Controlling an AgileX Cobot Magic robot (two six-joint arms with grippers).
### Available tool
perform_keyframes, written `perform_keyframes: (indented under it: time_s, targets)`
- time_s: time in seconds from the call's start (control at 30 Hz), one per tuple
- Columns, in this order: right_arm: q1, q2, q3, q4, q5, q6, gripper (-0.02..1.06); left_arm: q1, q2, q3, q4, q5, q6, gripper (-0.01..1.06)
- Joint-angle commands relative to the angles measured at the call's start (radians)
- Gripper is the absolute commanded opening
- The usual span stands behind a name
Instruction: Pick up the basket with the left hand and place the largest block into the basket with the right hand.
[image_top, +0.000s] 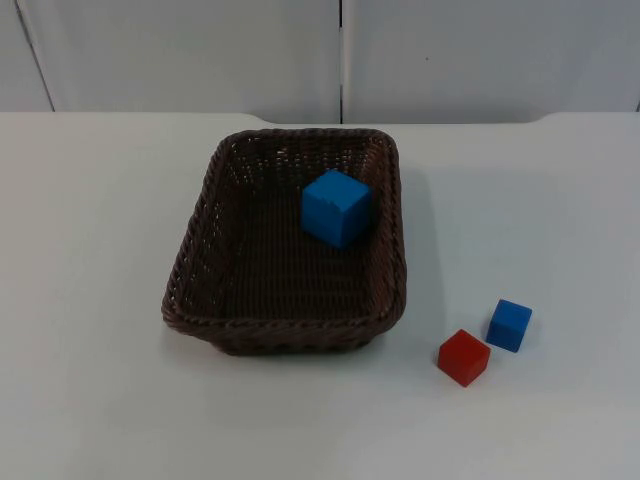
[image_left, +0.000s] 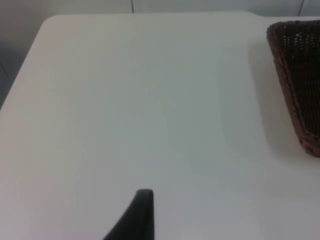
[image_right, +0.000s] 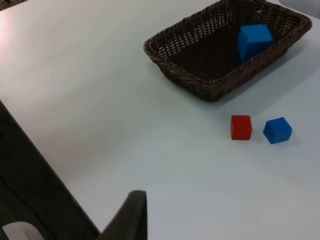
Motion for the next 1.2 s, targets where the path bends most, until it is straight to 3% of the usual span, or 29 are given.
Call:
perform_keyframes:
  time_s: [0.0,0.33,1.0,1.17]
  targets:
    - [-0.029,-0.003,0.001,-0.001,-0.007,0.0,1.05,0.002,-0.004,0.005,0.005,-0.001,-0.001,1.04]
    - [-0.162,-0.003,0.001,-0.001,-0.007,0.0,1.05,0.002,-0.004,0.005,0.005,-0.001,-0.001,1.04]
    - [-0.544,-0.003,0.001,-0.001,-0.007,0.0,1.05,0.002,-0.004,0.005,0.005,-0.001,-0.001,1.04]
    - [-0.601,-0.003,0.001,-0.001,-0.007,0.0,1.05,0.002,-0.004,0.005,0.005,-0.001,-0.001,1.04]
